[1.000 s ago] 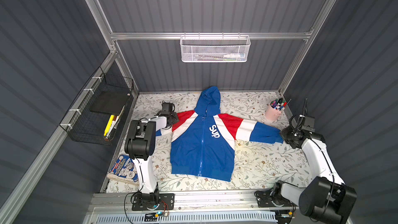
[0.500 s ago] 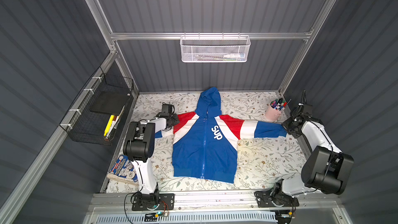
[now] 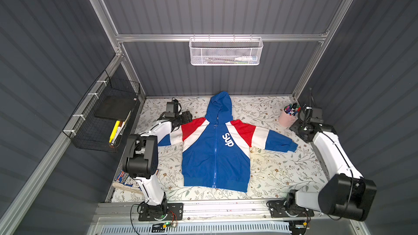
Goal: Unzip the jacket
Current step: Flatten out the jacket at the center of the board.
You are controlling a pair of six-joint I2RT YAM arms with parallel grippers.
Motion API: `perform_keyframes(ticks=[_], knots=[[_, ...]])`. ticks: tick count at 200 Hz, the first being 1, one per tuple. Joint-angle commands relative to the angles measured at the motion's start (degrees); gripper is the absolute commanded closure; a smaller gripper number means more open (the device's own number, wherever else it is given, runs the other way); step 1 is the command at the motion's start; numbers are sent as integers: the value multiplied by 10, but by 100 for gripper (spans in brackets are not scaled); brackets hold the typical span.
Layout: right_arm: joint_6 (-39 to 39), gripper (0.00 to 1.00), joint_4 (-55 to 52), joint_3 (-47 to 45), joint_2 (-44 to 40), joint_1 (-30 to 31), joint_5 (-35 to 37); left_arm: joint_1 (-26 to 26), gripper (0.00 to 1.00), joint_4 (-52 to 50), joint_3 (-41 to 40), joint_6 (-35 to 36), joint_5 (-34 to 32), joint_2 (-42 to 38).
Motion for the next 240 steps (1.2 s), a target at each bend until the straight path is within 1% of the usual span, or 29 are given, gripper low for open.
perform_keyframes(ticks=[1,17,32,42,57,81,94,124,143,163,212,240], knots=[[-11,42,66,-39,28,105,-113,-61,23,16,-3,28,35,10],[0,51,72,-22,72,175,-134,-79,26,24,-4,19,34,29],[10,59,50,9,123,211,-136,-79,30,34,-10,3,34,35],[20,64,46,20,147,225,-134,-80,32,38,-14,-7,35,41],[40,71,54,24,179,236,-138,-84,32,38,-17,-15,37,52],[56,78,59,36,229,247,-157,-87,33,18,-29,-34,-8,60],[56,80,65,42,251,254,-166,-87,33,14,-40,-41,-23,60],[70,83,75,52,290,256,-179,-87,32,6,-45,-49,-27,76],[85,84,73,58,309,256,-161,-87,32,3,-49,-54,-33,85],[102,84,62,59,323,253,-121,-87,32,7,-57,-59,-32,93],[107,85,30,72,345,235,-79,-87,32,9,-73,-74,-31,92],[101,85,20,75,348,212,-74,-88,32,13,-77,-83,-17,89]])
